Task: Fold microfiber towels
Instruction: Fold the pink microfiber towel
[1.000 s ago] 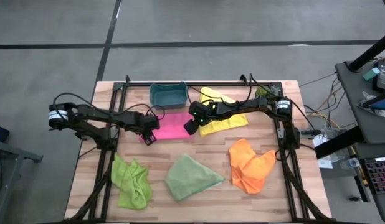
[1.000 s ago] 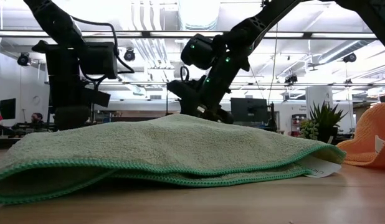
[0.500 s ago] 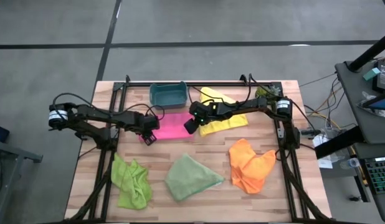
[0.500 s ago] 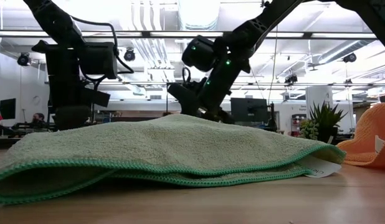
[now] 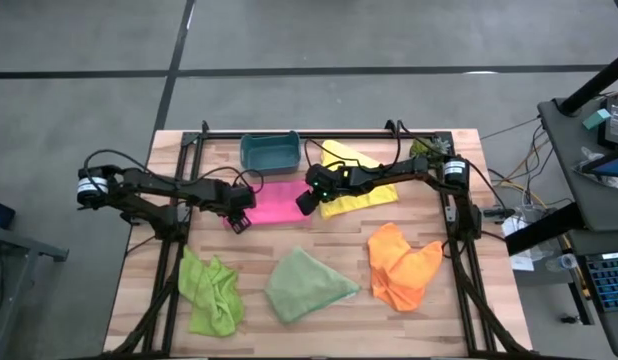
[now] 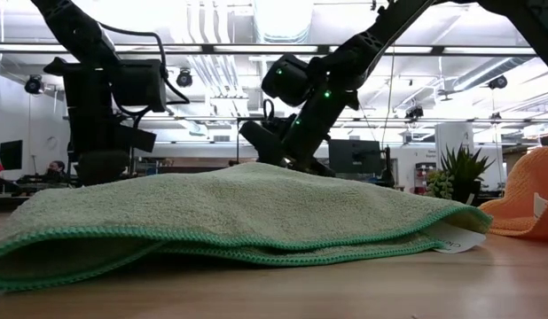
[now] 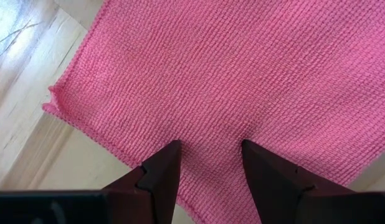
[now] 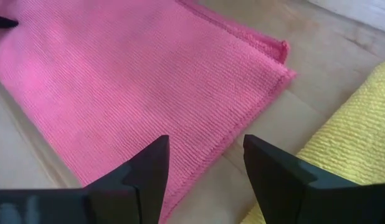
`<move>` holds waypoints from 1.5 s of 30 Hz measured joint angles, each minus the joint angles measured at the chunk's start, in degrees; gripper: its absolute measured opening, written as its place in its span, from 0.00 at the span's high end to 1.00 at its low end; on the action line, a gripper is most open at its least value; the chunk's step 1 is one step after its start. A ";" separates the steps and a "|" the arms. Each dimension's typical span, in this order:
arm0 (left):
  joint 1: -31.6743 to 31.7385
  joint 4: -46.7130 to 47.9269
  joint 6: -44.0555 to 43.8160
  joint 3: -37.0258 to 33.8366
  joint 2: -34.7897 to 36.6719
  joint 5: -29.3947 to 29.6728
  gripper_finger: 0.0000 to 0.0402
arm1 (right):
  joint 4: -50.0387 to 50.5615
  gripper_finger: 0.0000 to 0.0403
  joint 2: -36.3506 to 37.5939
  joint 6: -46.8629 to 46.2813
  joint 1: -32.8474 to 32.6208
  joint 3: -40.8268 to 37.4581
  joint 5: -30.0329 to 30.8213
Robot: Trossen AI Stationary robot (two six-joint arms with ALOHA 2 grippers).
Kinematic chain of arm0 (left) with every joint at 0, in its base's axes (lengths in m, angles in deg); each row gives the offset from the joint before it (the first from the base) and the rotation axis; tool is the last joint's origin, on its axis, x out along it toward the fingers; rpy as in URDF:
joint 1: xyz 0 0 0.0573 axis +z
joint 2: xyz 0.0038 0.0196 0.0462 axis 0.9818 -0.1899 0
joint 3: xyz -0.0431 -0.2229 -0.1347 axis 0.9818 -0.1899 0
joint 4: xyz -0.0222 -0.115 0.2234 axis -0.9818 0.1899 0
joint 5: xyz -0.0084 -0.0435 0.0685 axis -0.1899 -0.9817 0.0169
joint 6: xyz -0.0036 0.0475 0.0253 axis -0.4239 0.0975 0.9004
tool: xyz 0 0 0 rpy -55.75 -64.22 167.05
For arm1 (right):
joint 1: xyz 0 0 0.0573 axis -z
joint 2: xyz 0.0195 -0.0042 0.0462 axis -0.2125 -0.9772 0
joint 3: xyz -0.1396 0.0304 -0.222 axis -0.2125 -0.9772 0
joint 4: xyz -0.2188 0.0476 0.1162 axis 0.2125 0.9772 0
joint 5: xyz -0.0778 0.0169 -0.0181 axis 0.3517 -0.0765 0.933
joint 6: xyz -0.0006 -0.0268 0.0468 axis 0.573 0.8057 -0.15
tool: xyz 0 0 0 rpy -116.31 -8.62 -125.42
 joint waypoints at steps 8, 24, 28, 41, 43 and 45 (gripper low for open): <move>0.00 -0.17 0.02 0.00 -0.01 0.11 0.60 | -0.32 0.51 -1.94 -0.18 0.00 0.25 1.31; -0.07 -0.42 0.07 0.00 -0.02 0.75 0.60 | -4.18 0.54 -4.28 0.09 -0.13 2.50 -3.91; -0.04 -0.65 0.04 0.00 -0.02 0.81 0.60 | -7.61 0.61 -5.18 0.07 -0.11 2.29 -3.62; 0.00 -1.36 -0.04 0.36 0.04 1.33 0.60 | -8.72 0.97 -4.59 6.89 0.02 2.27 -3.65; 0.00 -1.45 -0.04 0.71 0.41 1.38 0.60 | -7.32 0.97 -3.53 7.51 0.02 2.27 -3.65; 0.00 -1.21 -0.04 0.81 1.11 1.12 0.60 | -5.23 0.98 -2.12 8.20 0.02 2.27 -3.63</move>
